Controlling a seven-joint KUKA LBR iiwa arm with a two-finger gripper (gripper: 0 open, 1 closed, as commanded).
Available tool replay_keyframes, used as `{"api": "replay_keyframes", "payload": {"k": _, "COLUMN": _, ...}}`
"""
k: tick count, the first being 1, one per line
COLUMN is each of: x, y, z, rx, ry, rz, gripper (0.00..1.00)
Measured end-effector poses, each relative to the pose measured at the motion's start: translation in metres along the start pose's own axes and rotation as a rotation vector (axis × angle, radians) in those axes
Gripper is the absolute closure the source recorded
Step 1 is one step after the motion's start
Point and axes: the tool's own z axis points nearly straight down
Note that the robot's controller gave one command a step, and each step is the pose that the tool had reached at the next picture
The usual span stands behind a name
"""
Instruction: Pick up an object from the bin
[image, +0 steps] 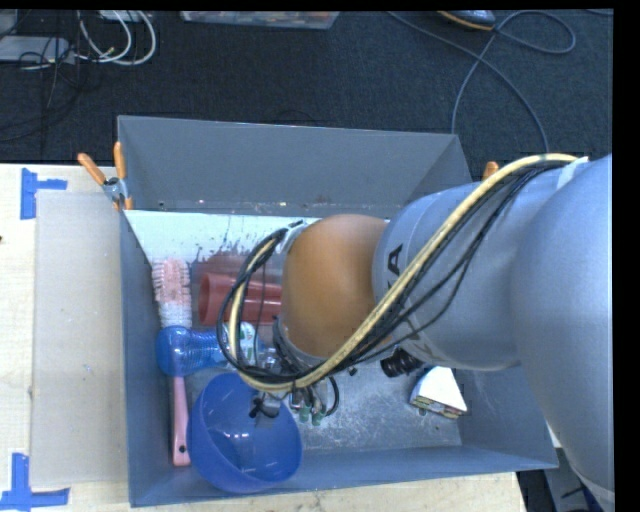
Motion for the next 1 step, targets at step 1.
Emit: {"api": "replay_keyframes", "payload": {"k": 1, "x": -0.0085, "y": -0.0048, "z": -0.0317, "rx": -0.005, "ry": -0.007, "rz": -0.042, "gripper": 1.00}}
